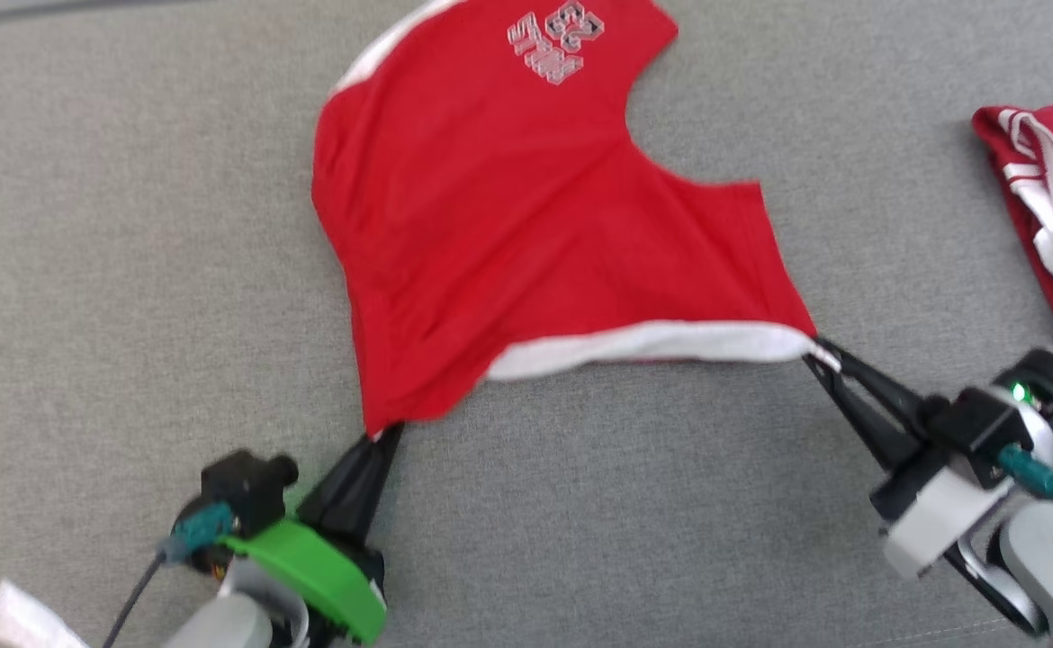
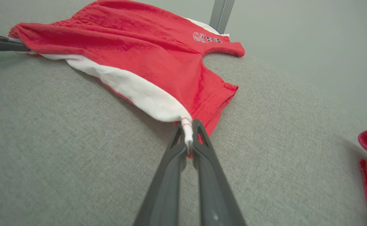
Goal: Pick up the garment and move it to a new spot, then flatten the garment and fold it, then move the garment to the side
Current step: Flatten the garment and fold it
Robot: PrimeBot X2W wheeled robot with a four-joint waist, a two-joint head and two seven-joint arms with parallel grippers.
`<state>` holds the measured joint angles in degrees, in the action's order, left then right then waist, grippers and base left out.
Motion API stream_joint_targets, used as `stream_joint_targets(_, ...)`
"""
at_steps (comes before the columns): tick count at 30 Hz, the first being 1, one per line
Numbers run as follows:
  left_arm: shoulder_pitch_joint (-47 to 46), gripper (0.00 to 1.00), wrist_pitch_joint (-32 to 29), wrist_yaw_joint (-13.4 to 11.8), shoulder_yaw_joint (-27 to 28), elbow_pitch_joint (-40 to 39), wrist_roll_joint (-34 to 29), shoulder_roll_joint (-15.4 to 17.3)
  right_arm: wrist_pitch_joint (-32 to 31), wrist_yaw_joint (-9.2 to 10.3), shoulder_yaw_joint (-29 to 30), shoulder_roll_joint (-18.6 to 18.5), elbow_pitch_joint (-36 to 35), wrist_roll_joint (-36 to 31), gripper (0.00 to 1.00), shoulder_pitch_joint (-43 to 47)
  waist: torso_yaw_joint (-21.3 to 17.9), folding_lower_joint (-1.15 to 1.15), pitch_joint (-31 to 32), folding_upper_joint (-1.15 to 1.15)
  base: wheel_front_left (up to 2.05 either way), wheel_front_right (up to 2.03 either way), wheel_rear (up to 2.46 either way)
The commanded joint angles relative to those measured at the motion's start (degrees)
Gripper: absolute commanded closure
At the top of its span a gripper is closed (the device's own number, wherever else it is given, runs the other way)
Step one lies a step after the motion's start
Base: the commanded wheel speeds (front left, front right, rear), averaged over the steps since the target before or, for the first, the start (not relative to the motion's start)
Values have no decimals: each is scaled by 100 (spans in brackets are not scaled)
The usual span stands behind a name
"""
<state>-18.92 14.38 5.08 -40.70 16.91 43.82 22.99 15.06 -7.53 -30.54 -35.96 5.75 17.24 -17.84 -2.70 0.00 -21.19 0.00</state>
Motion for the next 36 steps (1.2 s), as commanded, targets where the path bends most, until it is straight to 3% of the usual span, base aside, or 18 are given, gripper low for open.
stream_joint_targets(1,448,100,-32,-117,9,-189,187,122,14,8,-1,-131,-75,67,100,404,-22,0,1177,0,0,0,0)
stream_joint_targets(4,1305,100,-120,-366,43,-724,499,303,13,8,30,-433,-242,165,100,1169,5,0,1617,0,0,0,0)
stream_joint_targets(9,2622,100,-319,-1020,45,-1784,947,532,14,10,565,-818,-517,352,100,2450,125,0,1972,0,0,0,0)
stream_joint_targets(14,3173,100,-367,-1347,113,-2612,1245,567,-84,12,1239,-830,-885,534,100,3014,256,0,1846,0,0,0,0)
stream_joint_targets(18,2857,100,-486,-1206,176,-2836,1406,469,-383,11,1431,-724,-1053,604,100,2723,466,0,1654,0,0,0,0)
stream_joint_targets(24,1843,100,-867,-1073,225,-2887,1448,163,-861,8,1039,-794,-1029,844,100,1472,849,0,915,0,0,0,0)
stream_joint_targets(31,374,100,-1318,-804,136,-2379,1162,-181,-1362,7,317,-1276,-429,1246,100,-309,1439,0,141,0,0,0,0)
stream_joint_targets(36,-375,100,-1404,-840,208,-1770,1156,-576,-1710,8,-330,-1495,-12,1653,100,-1470,1695,0,-285,0,0,0,0)
